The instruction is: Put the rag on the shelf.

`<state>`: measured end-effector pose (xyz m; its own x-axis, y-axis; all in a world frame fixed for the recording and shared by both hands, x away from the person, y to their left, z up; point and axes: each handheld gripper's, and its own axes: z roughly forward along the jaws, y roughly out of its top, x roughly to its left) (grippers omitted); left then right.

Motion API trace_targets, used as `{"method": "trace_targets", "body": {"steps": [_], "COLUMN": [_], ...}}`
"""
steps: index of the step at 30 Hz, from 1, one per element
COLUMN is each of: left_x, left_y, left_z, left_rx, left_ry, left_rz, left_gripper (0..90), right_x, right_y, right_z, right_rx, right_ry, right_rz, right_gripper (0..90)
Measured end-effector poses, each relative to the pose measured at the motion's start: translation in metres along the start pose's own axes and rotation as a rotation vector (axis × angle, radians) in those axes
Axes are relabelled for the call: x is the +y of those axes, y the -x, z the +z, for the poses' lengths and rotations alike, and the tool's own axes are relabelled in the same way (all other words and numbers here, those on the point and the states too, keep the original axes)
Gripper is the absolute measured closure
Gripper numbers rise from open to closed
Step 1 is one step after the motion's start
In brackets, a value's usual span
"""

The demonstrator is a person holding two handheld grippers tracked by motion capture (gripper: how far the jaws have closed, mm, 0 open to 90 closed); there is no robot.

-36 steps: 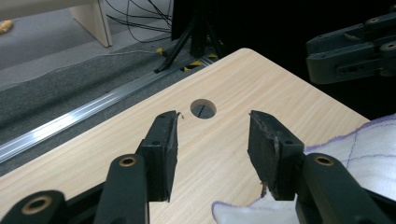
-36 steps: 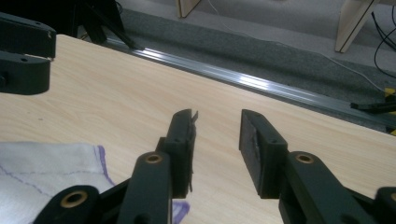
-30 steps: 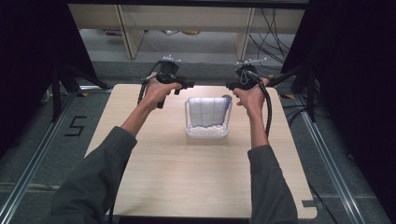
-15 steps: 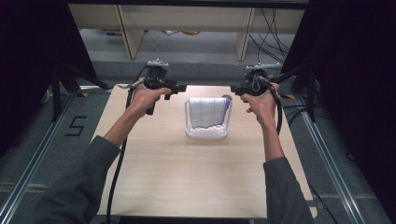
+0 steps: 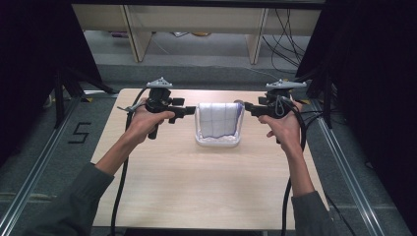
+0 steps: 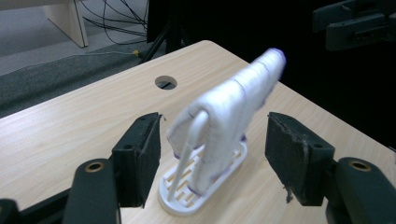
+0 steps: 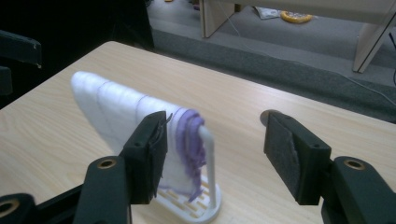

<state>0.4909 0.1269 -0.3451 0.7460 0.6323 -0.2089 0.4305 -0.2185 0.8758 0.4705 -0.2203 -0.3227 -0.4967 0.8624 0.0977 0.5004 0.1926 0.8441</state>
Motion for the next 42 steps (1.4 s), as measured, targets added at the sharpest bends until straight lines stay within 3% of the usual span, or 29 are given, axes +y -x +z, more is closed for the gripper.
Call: {"method": "trace_targets", "body": {"steps": [5,11,13,14,19,20,24,29,32,33,37,39,40,42], "left_x": [-0.008,-0.018,-0.023,-0.025,-0.038,-0.041,-0.05,-0.066,-0.076,-0.078,-0.086,-0.091,-0.094,-0.101], "left_y": [0.011,0.021,0.026,0.027,0.034,0.034,0.038,0.042,0.042,0.043,0.043,0.045,0.047,0.051], "left_z": [-0.007,-0.011,-0.013,-0.014,-0.018,-0.019,-0.023,-0.026,-0.028,-0.03,-0.033,-0.034,-0.034,-0.035], "left_rx": [0.002,-0.043,-0.05,-0.052,-0.073,-0.079,-0.071,-0.089,-0.081,-0.071,-0.082,-0.071,-0.08,-0.063], "left_ry": [0.0,0.003,0.005,-0.001,-0.006,-0.006,-0.015,-0.024,-0.033,-0.037,-0.021,-0.022,-0.025,-0.044], "left_rz": [0.015,0.032,0.035,0.037,0.04,0.044,0.05,0.052,0.07,0.069,0.066,0.073,0.076,0.099], "left_gripper": [32.7,29.6,29.5,28.9,28.5,28.3,27.9,27.3,27.1,27.1,27.2,27.2,27.2,27.2], "right_x": [-0.009,-0.02,-0.023,-0.026,-0.04,-0.044,-0.056,-0.07,-0.076,-0.077,-0.084,-0.088,-0.09,-0.094], "right_y": [-0.007,-0.016,-0.021,-0.021,-0.03,-0.03,-0.036,-0.04,-0.042,-0.04,-0.045,-0.045,-0.048,-0.049], "right_z": [-0.003,-0.009,-0.012,-0.012,-0.012,-0.011,-0.009,-0.002,0.0,0.0,-0.002,-0.003,-0.004,-0.005], "right_rx": [0.025,0.04,0.04,0.042,0.064,0.072,0.095,0.122,0.112,0.11,0.105,0.096,0.106,0.098], "right_ry": [0.012,0.042,0.045,0.055,0.062,0.051,0.042,0.003,-0.008,-0.004,-0.015,-0.007,-0.016,-0.018], "right_rz": [-0.002,-0.011,0.01,-0.011,0.017,-0.01,0.024,0.006,0.002,-0.025,0.01,-0.01,0.012,-0.014], "right_gripper": [38.7,36.4,35.9,35.4,34.8,34.7,34.3,33.7,33.7,33.7,32.8,31.5,31.3,30.5]}}
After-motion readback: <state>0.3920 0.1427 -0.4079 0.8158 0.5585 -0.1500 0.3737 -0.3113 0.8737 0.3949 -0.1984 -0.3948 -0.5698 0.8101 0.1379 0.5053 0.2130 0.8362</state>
